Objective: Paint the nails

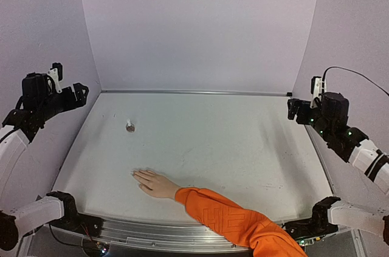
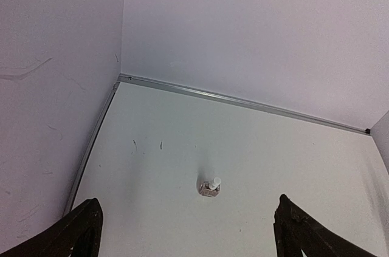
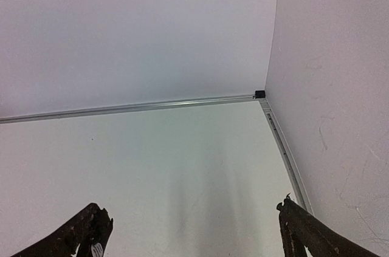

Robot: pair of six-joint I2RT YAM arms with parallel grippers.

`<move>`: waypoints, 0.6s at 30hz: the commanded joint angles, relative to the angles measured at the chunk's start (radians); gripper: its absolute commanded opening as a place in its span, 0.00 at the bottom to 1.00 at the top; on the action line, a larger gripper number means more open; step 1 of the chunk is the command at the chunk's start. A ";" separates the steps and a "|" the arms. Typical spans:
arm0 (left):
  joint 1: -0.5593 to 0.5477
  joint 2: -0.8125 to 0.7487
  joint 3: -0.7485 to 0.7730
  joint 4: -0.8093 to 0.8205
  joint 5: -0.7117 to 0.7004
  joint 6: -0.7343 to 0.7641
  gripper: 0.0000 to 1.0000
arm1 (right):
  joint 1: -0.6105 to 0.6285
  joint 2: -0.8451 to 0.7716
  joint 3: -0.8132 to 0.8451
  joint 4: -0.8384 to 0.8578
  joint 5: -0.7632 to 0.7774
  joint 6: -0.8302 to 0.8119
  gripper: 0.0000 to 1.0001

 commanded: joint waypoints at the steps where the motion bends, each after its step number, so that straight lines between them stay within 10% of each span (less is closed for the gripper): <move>1: -0.005 0.007 0.000 0.014 -0.018 -0.055 0.99 | -0.037 0.060 -0.002 0.131 -0.066 0.036 0.98; 18: -0.038 0.410 0.105 -0.053 0.281 -0.154 0.99 | -0.126 0.177 -0.071 0.391 -0.337 0.072 0.98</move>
